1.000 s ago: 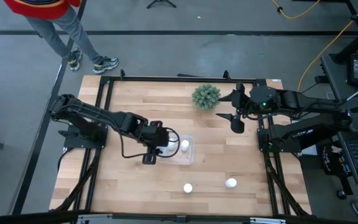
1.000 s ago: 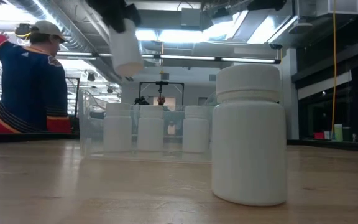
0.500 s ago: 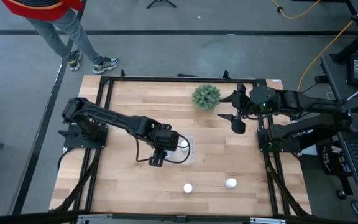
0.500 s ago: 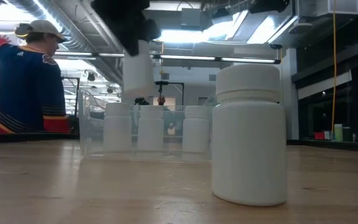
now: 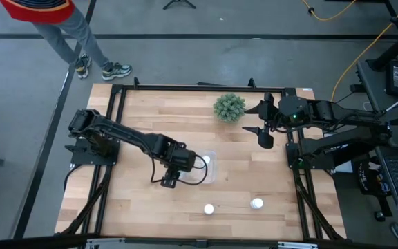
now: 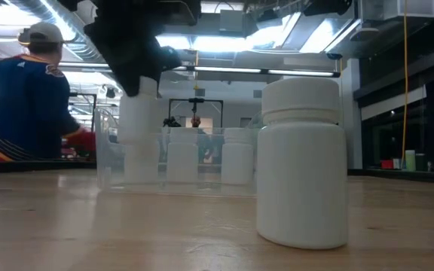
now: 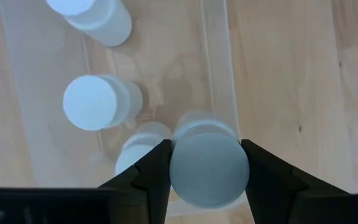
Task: Pick and place pill bottles into a basket
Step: Put the white medicine bottle into the transparent bin
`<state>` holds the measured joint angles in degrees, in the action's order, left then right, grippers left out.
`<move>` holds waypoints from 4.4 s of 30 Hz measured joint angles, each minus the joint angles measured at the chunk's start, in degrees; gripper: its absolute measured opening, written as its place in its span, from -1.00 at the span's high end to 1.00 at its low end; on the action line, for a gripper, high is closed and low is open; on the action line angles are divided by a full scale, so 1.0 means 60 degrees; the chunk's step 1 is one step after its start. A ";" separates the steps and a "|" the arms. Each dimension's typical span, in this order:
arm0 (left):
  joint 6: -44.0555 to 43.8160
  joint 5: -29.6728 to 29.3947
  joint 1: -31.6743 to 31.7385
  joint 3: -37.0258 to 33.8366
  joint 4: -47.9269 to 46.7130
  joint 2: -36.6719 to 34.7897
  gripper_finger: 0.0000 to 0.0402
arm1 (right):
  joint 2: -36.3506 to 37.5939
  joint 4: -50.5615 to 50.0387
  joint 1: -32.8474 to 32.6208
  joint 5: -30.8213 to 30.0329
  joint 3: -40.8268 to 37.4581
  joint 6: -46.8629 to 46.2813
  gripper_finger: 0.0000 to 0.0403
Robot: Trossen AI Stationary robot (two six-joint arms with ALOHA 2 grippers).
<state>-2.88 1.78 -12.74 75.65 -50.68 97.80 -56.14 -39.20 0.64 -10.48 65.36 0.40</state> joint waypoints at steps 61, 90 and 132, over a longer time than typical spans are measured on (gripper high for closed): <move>-0.0417 0.0617 -0.0004 -0.0585 0.0707 0.0022 -0.17 | -0.0007 0.0025 0.0000 0.0000 -0.0004 0.0011 -0.43; -0.0576 -0.3369 0.0165 0.2636 -0.2091 -0.1056 -0.22 | -0.0007 0.0193 -0.0004 -0.0002 -0.0007 0.0822 -0.43; -0.2337 -0.6122 0.0373 -0.3809 -0.0055 -1.0706 -0.22 | -0.4603 -0.6878 -0.4152 -0.0035 0.4269 -0.5548 -0.43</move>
<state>-16.90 -34.95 -10.50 52.80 -51.01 33.56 -83.76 -80.47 -24.26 -10.69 90.98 -32.88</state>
